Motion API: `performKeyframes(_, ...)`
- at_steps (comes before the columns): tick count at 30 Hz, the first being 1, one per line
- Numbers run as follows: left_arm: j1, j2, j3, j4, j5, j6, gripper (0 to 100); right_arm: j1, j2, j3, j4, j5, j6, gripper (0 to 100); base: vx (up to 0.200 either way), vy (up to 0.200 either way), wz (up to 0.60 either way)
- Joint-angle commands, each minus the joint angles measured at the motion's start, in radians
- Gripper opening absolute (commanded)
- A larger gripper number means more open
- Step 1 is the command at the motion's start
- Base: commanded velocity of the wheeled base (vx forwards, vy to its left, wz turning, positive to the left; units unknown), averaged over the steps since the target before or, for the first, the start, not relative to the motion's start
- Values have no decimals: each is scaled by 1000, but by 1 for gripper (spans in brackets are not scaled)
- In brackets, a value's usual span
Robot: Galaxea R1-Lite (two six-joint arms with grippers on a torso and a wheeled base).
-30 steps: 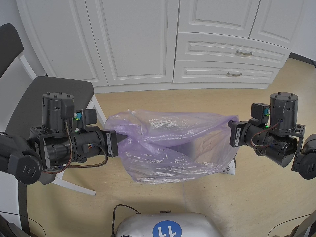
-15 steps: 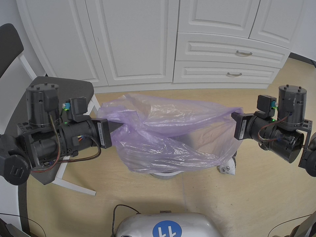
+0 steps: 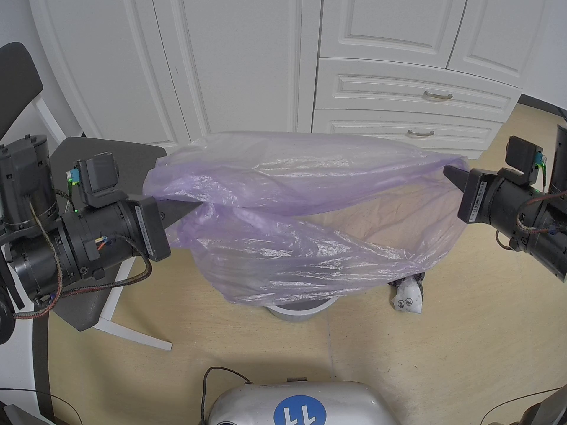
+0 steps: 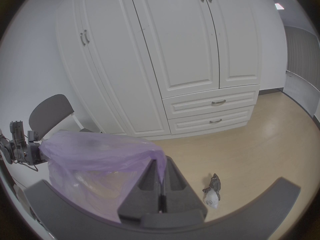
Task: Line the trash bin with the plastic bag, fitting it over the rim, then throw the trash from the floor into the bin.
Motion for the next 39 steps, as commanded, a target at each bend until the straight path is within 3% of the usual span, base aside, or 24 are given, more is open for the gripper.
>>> performKeyframes(1, -2, 19, -3, -4, 12, 3, 0, 8, -71, -47, 132, -1, 13, 0, 0, 0, 0)
performKeyframes(8, -13, 13, 6, -4, 24, 3, 0, 42, -73, -196, 388, -45, 36, 0, 0, 0, 171)
performKeyframes(13, -42, 24, 19, 2, 129, 34, 0, 44, -25, -305, 632, -24, 39, 0, 0, 0, 600)
performKeyframes(17, -67, 44, 35, -3, 196, 80, 0, 34, -16, -277, 631, 13, 44, 0, 0, 0, 600)
performKeyframes(24, -88, 131, -21, -7, 201, 90, 0, 36, -5, -234, 608, 19, 50, 0, 0, 0, 514)
performKeyframes(28, -99, 222, -100, -7, 205, 92, 0, 30, 48, -207, 520, 18, 52, 0, 0, 0, 0)
performKeyframes(34, -97, 228, -40, -36, 198, 93, 0, 27, 90, -136, 339, 5, 36, 0, 0, 0, 0)
performKeyframes(39, -87, 208, 2, -134, 194, 86, 0, 25, 87, -116, 284, 4, 35, 0, 0, 0, 0)
